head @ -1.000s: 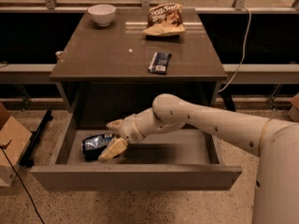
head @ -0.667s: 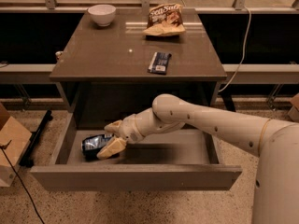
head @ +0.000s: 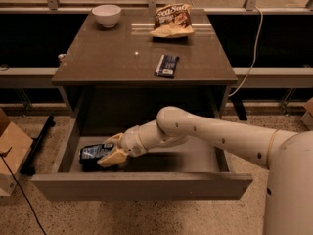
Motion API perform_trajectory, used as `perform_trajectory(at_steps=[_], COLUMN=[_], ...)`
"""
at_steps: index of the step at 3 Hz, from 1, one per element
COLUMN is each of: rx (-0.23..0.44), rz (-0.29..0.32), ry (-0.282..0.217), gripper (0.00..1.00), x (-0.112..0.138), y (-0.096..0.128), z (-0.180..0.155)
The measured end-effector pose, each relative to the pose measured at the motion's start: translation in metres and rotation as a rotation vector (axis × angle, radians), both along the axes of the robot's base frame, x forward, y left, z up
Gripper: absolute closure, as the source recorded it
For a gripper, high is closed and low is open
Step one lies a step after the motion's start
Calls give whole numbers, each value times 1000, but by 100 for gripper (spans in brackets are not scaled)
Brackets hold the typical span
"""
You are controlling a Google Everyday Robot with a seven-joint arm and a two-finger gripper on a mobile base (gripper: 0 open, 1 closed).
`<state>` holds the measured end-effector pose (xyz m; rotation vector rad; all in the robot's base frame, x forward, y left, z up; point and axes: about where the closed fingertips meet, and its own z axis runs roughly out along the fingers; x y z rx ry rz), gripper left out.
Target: Pick pepsi can from top drawer and place on counter
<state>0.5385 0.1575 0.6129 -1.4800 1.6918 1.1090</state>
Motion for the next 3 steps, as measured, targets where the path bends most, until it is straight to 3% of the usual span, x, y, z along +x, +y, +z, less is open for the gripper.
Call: perform_trajectory(at_steps=[2, 3], rx=[10, -6], rz=[7, 16], ry=[2, -44], gripper=[100, 100], x=[2, -1], y=[5, -2], z=[-3, 26])
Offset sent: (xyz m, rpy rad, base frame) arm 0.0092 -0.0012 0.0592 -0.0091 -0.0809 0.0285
